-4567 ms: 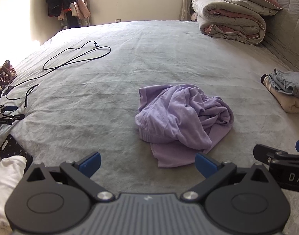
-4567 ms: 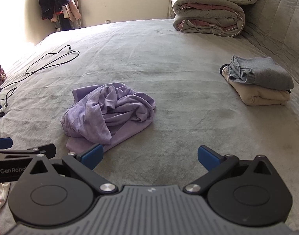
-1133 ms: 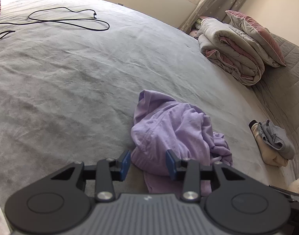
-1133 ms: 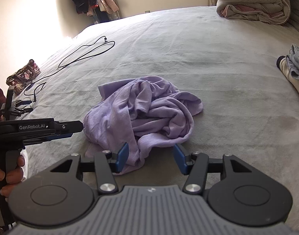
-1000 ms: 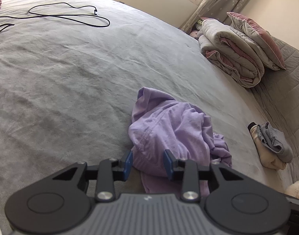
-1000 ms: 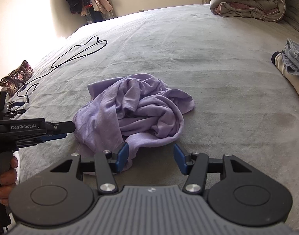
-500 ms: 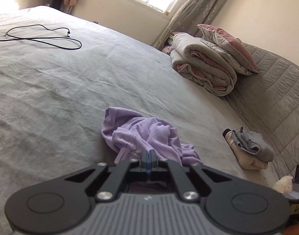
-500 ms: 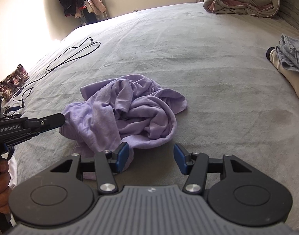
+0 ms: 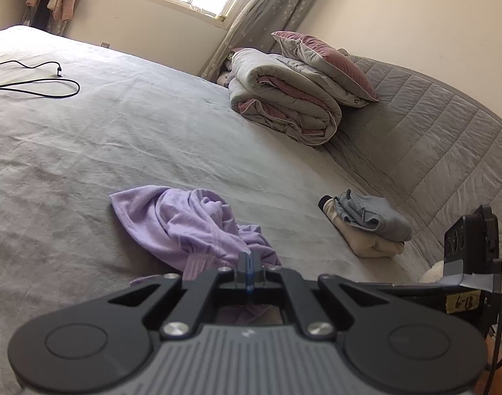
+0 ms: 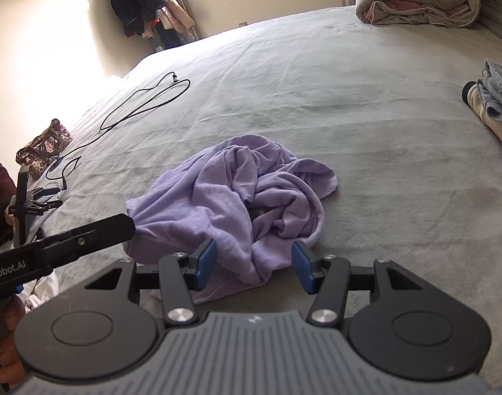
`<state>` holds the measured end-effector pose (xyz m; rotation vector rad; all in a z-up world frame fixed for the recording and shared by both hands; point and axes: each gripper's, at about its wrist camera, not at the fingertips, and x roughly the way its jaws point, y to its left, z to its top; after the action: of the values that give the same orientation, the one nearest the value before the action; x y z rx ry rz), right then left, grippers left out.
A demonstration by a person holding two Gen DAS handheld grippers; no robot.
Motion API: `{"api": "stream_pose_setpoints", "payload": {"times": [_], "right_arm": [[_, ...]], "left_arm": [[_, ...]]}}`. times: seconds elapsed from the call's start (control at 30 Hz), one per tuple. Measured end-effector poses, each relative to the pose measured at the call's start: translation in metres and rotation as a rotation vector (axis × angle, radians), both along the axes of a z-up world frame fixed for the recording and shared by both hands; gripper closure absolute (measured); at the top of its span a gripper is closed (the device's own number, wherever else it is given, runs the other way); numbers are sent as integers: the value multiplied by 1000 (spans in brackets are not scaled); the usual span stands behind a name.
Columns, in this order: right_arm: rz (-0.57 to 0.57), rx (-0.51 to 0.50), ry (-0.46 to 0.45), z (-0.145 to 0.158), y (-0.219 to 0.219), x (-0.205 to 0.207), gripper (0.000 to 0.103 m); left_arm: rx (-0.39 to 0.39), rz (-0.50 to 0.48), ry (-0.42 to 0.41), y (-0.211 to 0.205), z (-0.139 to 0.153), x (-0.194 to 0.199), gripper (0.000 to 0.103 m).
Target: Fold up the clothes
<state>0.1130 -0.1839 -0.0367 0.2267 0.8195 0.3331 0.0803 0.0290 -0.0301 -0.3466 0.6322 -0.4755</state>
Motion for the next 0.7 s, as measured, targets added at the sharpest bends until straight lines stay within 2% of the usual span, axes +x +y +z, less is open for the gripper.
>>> {"api": "stream_pose_setpoints", "payload": {"times": [0.3,0.7], "right_arm": [[26,-32,14,-6,10,-2,48],[99,-90,14,-14,27,-7,48]], "left_arm": [[46,7,17,1,-2,-1,103],[23,19,17,5,2,0,103]]}}
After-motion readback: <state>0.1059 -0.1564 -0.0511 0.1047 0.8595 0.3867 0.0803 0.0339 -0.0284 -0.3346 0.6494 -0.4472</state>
